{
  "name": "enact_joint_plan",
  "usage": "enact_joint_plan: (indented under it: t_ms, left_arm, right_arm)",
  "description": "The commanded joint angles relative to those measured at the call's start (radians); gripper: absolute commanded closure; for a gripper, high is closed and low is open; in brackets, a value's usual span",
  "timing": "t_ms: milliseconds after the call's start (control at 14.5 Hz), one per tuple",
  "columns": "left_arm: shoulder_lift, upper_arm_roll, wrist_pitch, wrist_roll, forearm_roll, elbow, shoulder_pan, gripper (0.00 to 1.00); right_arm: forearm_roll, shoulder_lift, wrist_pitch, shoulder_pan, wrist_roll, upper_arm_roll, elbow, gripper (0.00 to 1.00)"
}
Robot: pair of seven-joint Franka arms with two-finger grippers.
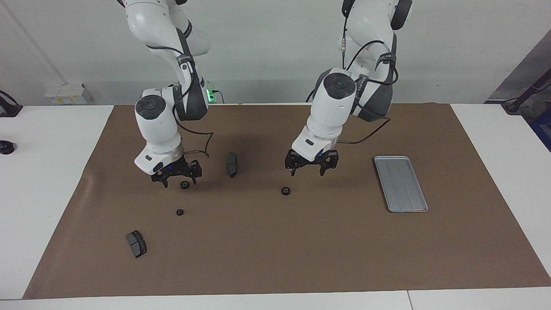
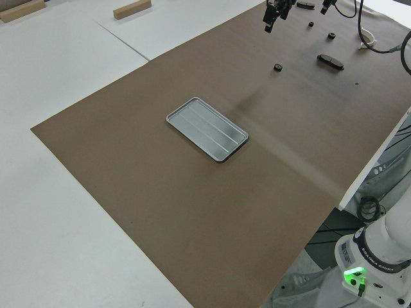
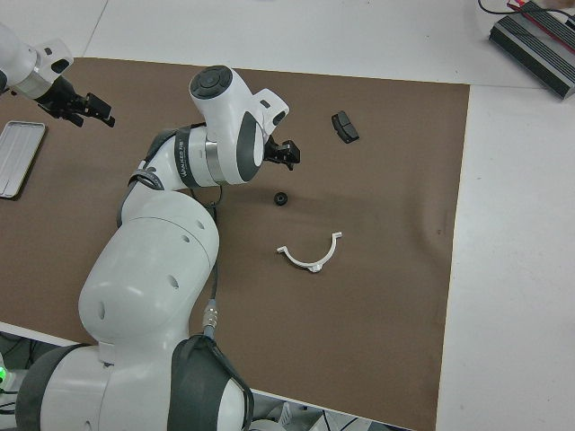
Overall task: Pick bearing gear from pile to tray
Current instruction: 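Grasp the bearing with the left gripper while the right gripper reaches another bearing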
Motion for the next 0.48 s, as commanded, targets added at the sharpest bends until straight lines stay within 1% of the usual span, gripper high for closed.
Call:
enact_joint_plan:
  t_ms: [0, 69, 138, 206, 413]
  left_arm:
    - [0.047, 0.018, 0.148, -0.016, 0.011, -0.047, -0.046, 0.00]
    - [0.050, 0.018, 0.200, -0.016, 0.012, -0.078, -0.050, 0.00]
    - [0.060, 0.018, 0.222, -0.016, 0.014, -0.089, -0.056, 0.00]
    - [0.070, 0.018, 0.227, -0.016, 0.032, -0.104, -0.070, 0.00]
    - [0.067, 0.017, 0.294, -0.010, 0.075, -0.173, -0.070, 0.00]
  right_arm:
    - [0.020, -0.052, 0.107, -0.026, -0.082, 0.018, -0.133, 0.00]
    - [0.021, -0.044, 0.135, -0.026, -0.084, 0.018, -0.146, 0.00]
    - [0.026, -0.037, 0.162, -0.026, -0.086, 0.018, -0.156, 0.00]
    - [0.027, -0.029, 0.176, -0.024, -0.087, 0.018, -0.164, 0.05]
    - [0.029, -0.033, 0.176, -0.026, -0.115, 0.018, -0.189, 0.33]
